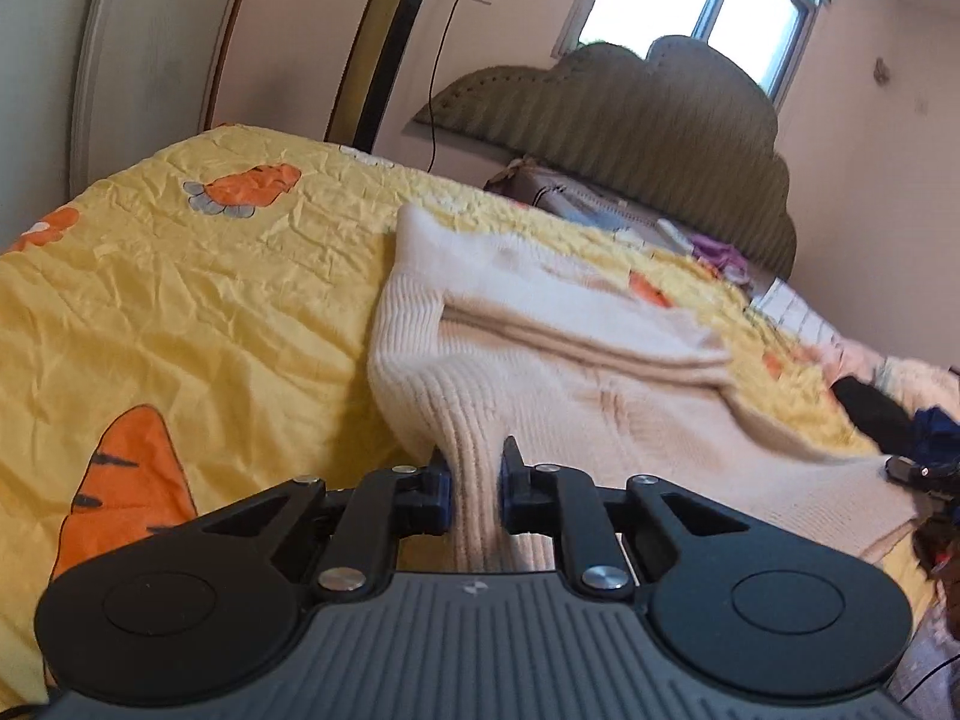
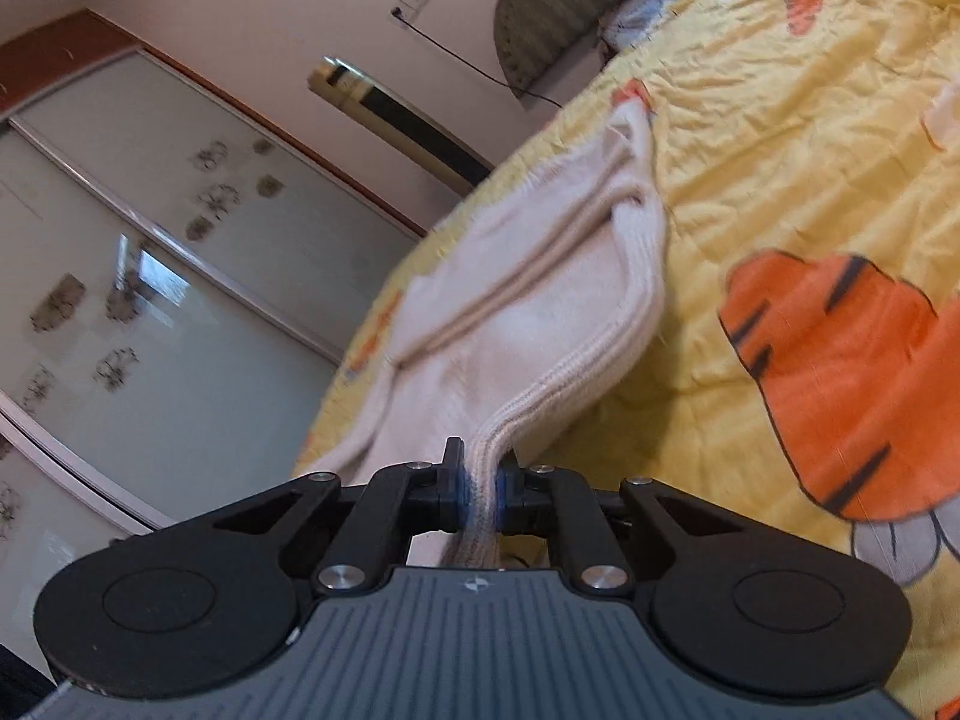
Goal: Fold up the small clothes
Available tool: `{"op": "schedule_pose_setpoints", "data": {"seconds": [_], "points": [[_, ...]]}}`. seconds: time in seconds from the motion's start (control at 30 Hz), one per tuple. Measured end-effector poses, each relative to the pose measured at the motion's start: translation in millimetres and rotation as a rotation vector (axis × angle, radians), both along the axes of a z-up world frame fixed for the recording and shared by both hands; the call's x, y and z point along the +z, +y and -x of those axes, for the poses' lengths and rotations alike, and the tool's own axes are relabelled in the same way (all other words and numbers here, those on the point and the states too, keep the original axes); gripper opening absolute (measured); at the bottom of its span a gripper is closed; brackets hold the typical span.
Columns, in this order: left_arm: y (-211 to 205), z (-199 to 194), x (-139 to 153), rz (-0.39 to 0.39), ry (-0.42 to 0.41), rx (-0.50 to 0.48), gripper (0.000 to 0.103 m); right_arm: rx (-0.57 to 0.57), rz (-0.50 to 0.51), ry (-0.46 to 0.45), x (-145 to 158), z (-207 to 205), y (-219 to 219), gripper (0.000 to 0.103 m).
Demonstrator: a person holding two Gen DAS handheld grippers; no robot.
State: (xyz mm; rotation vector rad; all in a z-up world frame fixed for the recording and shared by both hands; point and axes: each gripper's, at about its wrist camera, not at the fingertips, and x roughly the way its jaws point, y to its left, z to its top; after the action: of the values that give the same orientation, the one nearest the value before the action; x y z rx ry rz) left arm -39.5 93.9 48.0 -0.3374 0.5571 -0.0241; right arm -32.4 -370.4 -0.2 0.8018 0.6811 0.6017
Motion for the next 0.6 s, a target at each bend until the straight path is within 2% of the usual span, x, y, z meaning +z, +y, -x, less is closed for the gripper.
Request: {"op": "schedule_pose_setpoints", "data": {"seconds": [0.1,0.2,0.37,0.5,0.53,0.6], "points": [[15,-25,15,0.093,-0.047,0.015,0.014,-0.011,-0.054,-0.075,22,-22,-4,0.014],[24,-58,26,0.134,-0.083,0.036,0.014,-0.031,-0.074,-0.128,36,-58,-3,0.014],[30,-123,40,0.128,-0.118,0.052,0.014,-0.08,-0.107,-0.126,38,-129,-4,0.014],[44,-201,40,0.18,-0.095,0.098,0.014,-0.106,-0.099,-0.131,41,-187,-2,0.014],[46,-224,38,0.173,-0.091,0.117,0.014,-0.119,-0.082,-0.132,40,-204,-3,0.014],[43,-272,29,0.108,-0.07,0.113,0.014,-0.155,-0.075,-0.111,37,-239,-6,0.014]]}}
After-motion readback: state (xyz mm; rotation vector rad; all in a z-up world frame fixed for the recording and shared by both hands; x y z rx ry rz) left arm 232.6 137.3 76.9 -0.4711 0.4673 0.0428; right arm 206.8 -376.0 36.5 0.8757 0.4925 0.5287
